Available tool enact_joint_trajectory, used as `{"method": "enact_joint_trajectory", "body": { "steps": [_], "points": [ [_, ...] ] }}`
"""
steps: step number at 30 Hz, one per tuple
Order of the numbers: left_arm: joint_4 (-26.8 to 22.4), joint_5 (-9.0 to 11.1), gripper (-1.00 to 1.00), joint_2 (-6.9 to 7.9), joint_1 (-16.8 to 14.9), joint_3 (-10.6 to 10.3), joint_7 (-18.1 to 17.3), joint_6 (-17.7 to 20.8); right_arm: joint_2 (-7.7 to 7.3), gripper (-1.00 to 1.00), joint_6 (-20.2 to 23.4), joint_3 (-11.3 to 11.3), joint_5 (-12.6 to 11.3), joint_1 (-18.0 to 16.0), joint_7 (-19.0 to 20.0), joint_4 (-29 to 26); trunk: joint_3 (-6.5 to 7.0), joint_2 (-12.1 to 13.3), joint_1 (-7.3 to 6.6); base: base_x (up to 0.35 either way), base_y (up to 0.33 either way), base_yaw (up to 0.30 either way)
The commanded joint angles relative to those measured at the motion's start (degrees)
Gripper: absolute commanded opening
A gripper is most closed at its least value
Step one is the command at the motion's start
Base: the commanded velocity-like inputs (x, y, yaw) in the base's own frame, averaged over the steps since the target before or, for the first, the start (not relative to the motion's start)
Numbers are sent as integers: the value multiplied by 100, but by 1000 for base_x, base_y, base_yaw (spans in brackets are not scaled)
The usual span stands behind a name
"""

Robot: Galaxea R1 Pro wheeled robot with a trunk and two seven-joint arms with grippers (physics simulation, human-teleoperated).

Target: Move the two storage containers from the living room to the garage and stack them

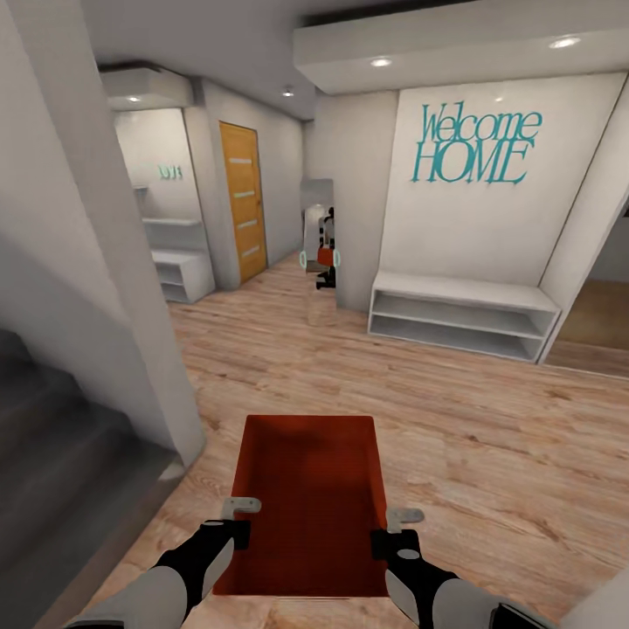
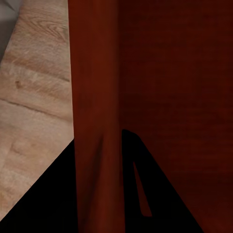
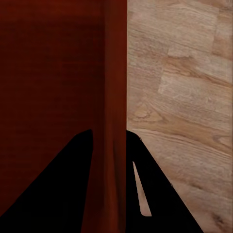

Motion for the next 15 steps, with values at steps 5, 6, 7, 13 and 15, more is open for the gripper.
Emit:
{"method": "enact_joint_trajectory", "body": {
  "steps": [5,6,7,13,15],
  "points": [
    [4,-22,-100,0,0,-75,41,42,-43,-100,-37,-8,-57,-6,-96,5,-9,-8,5,322,0,0],
    [7,-22,-100,2,0,-74,41,42,-46,-100,-37,-8,-57,-6,-96,5,-9,-8,5,322,0,0],
    [9,-22,-100,1,0,-75,41,42,-48,-100,-37,-8,-57,-6,-96,5,-9,-8,5,322,0,0],
    [10,-22,-100,0,0,-77,41,42,-52,-100,-37,-8,-57,-6,-96,5,-9,-8,5,322,0,0],
    [10,-22,-100,0,0,-77,41,42,-52,-100,-37,-8,-57,-6,-96,5,-9,-8,5,322,0,0]
  ]
}}
